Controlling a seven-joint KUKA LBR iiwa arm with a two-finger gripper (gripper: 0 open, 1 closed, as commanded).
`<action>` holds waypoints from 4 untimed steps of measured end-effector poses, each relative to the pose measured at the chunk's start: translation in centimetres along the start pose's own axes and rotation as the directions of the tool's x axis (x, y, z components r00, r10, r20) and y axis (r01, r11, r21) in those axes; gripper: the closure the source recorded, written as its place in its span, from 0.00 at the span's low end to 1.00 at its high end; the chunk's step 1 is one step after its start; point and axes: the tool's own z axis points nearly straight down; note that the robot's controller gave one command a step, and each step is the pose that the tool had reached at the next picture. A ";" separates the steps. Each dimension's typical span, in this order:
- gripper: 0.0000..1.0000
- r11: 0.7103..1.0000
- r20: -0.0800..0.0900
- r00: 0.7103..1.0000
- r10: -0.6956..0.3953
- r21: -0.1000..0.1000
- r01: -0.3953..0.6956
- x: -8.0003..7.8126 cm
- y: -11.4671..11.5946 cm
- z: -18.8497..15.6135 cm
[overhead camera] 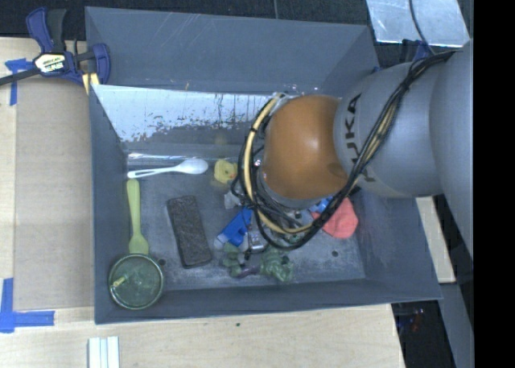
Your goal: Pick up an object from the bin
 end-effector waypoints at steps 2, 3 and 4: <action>0.00 1.000 0.002 1.000 -0.002 -0.002 0.002 -0.9 0.3 0.8; 0.00 0.980 0.002 0.980 -0.198 -0.004 0.198 -1.3 0.0 1.8; 1.00 0.960 0.003 0.960 -0.281 -0.001 0.281 -2.9 -2.6 1.5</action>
Offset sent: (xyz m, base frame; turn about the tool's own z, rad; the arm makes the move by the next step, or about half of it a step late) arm 0.0071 0.0047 -0.0034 0.0147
